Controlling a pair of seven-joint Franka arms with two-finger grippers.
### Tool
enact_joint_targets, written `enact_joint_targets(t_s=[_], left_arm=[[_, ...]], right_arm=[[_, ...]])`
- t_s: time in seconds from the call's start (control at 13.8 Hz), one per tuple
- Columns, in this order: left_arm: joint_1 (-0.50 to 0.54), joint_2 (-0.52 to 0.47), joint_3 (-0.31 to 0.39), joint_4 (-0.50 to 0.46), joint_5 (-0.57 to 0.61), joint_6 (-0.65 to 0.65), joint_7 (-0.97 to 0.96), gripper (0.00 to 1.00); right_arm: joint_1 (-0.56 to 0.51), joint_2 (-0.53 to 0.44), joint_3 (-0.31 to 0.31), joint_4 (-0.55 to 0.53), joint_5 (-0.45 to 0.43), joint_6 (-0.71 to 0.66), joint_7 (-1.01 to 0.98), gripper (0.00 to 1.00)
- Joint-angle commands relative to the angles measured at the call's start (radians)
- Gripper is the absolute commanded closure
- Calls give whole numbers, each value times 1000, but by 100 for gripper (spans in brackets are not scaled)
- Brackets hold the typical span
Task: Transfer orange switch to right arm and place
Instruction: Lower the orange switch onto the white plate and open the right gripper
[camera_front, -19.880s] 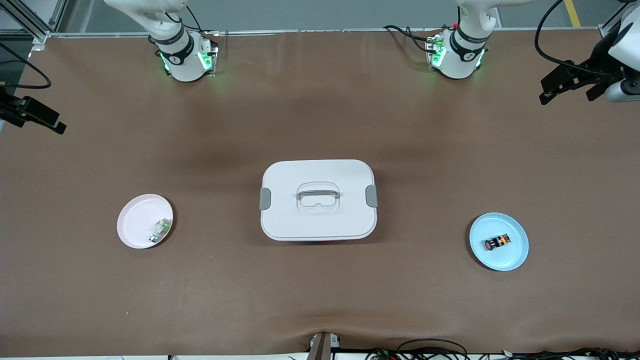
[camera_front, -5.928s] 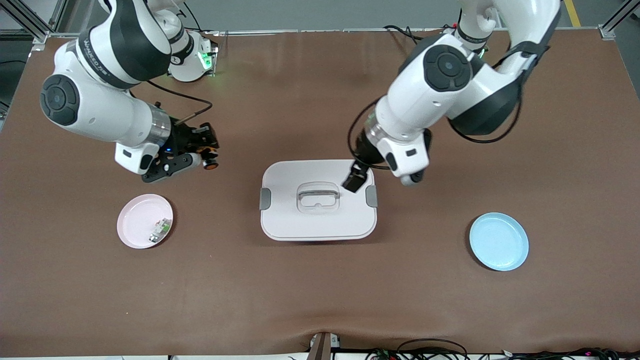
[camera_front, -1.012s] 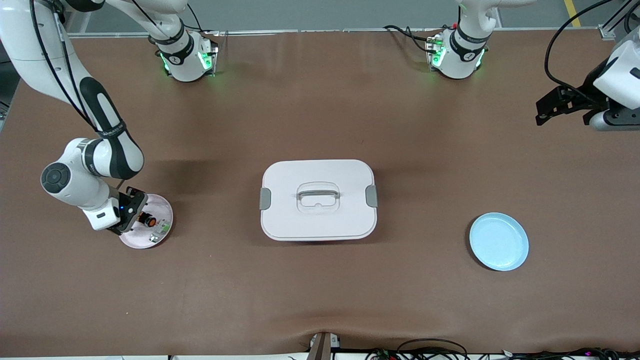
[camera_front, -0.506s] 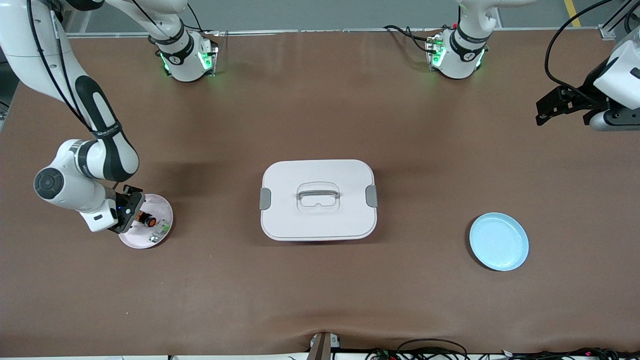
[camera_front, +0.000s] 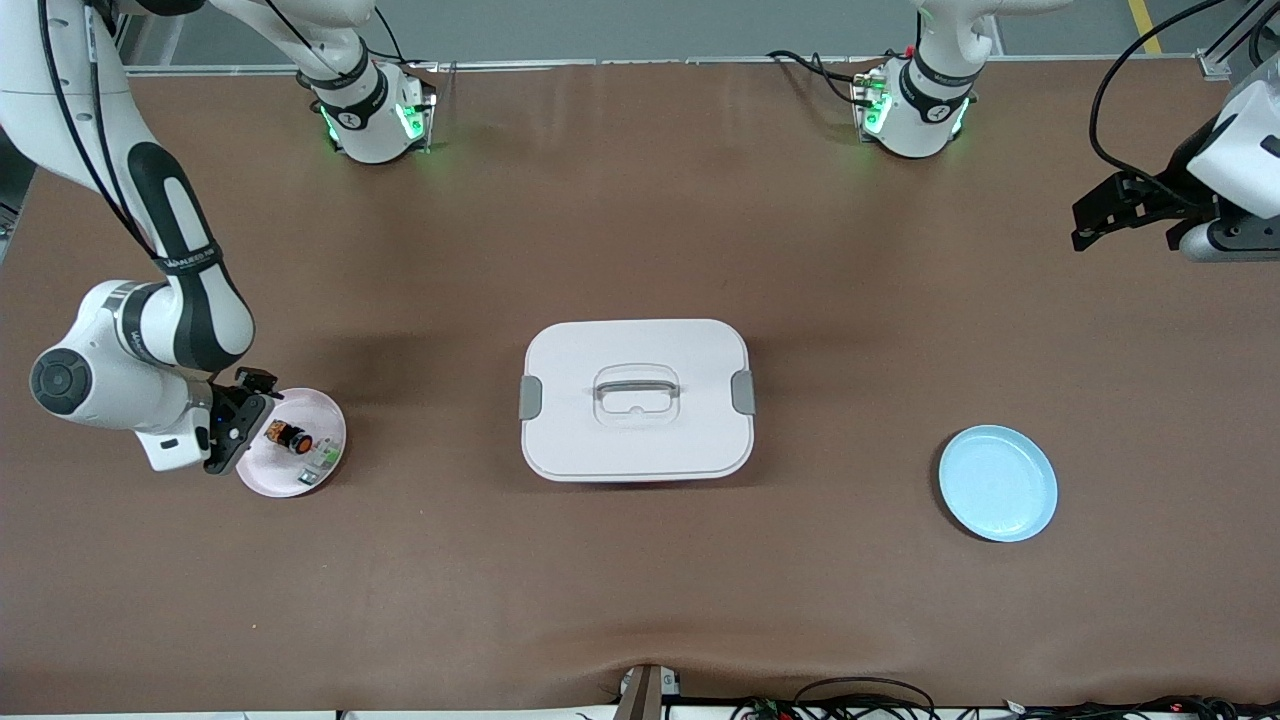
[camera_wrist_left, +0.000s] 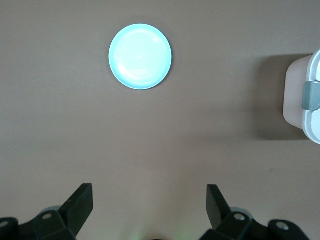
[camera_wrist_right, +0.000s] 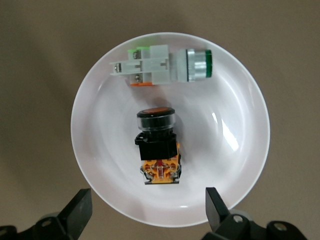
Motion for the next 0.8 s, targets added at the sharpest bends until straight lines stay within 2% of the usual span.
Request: enact_joint_targets(t_s=[0.0, 0.22, 0.51, 0.72], left_arm=[[7, -28, 1, -14, -17, -5, 16, 0], [7, -34, 1, -16, -17, -13, 16, 0], [15, -43, 1, -19, -17, -25, 16, 0], [16, -47, 1, -19, -17, -28, 16, 0]], right_arm=[[-13, -20, 8, 31, 13, -84, 149, 0], [-21, -24, 8, 31, 14, -85, 421, 0], [-22, -24, 2, 51, 14, -87, 609, 0], [-31, -29, 2, 54, 14, -84, 943, 0]])
